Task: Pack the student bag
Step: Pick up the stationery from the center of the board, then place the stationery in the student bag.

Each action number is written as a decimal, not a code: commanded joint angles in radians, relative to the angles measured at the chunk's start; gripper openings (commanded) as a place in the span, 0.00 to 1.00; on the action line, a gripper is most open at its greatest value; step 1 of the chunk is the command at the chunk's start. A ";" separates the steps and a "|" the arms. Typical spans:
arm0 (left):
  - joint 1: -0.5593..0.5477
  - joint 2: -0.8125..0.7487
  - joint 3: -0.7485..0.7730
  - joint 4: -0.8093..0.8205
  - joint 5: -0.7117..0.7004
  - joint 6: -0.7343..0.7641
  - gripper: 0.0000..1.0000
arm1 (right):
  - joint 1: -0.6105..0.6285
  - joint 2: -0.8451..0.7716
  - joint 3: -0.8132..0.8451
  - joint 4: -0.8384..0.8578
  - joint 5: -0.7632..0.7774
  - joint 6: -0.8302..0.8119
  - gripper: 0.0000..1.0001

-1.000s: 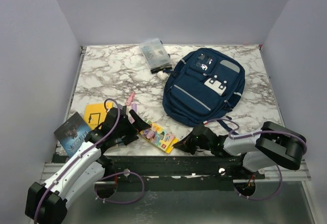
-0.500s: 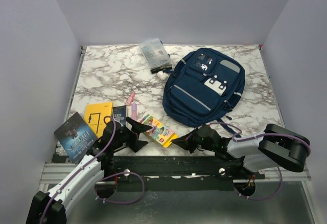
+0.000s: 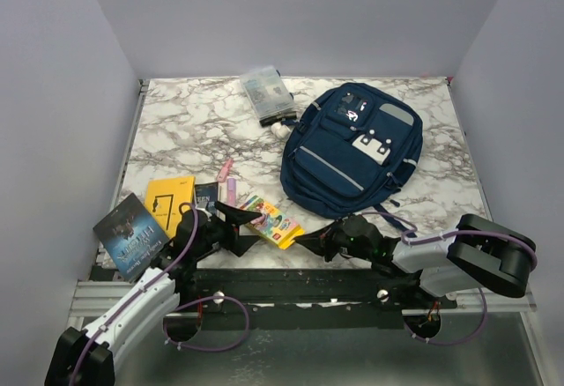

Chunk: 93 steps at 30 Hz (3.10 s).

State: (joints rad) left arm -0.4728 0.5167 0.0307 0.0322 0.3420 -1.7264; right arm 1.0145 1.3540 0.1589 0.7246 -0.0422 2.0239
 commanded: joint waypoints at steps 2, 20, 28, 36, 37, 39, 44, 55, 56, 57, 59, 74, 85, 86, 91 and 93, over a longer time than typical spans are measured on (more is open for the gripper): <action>0.002 0.087 0.006 0.018 0.032 -0.049 0.76 | -0.001 -0.012 0.019 0.050 0.011 0.045 0.01; -0.005 0.353 0.126 0.123 -0.090 0.014 0.61 | -0.002 -0.005 0.049 0.043 0.027 0.072 0.00; -0.013 0.386 0.141 0.143 -0.083 -0.045 0.32 | -0.002 0.025 0.055 0.062 0.025 0.080 0.01; -0.015 0.436 0.177 0.147 -0.067 0.007 0.26 | -0.002 -0.040 0.038 -0.004 0.036 -0.021 0.02; -0.014 0.436 0.183 0.146 -0.066 0.023 0.25 | -0.001 -0.070 0.040 -0.065 0.036 -0.062 0.06; -0.015 0.437 0.188 0.146 -0.060 0.042 0.24 | -0.002 -0.148 0.059 -0.217 0.076 -0.160 0.17; -0.015 0.449 0.196 0.145 -0.045 0.079 0.21 | -0.002 -0.355 0.169 -0.630 0.172 -0.526 0.39; -0.010 0.395 0.217 0.091 -0.013 0.228 0.13 | -0.004 -0.349 0.786 -1.270 0.617 -1.436 0.86; -0.007 0.380 0.253 0.041 -0.017 0.266 0.13 | -0.005 -0.300 0.843 -1.297 0.681 -1.509 0.90; -0.007 0.370 0.294 -0.039 -0.021 0.299 0.13 | -0.012 -0.234 0.885 -1.313 0.730 -1.574 0.95; -0.007 0.339 0.360 -0.131 -0.012 0.375 0.13 | -0.058 -0.115 0.992 -1.364 0.737 -1.675 0.95; -0.003 0.122 0.571 -0.532 -0.087 0.689 0.18 | -0.096 0.330 1.103 -1.370 0.791 -1.920 0.80; -0.001 0.144 0.671 -0.606 -0.120 0.794 0.18 | -0.097 0.483 1.058 -1.282 0.908 -1.931 0.67; -0.001 0.137 0.667 -0.608 -0.125 0.789 0.18 | -0.097 0.496 1.071 -1.296 0.920 -1.914 0.59; -0.001 0.142 0.670 -0.594 -0.106 0.790 0.18 | -0.097 0.498 1.129 -1.382 0.962 -1.886 0.34; -0.001 0.147 0.662 -0.575 -0.099 0.794 0.18 | -0.096 0.476 1.139 -1.411 0.953 -1.880 0.28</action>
State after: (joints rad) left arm -0.4789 0.6643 0.6735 -0.5808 0.2371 -0.9588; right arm 0.9215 1.8572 1.2469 -0.6167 0.8486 0.1196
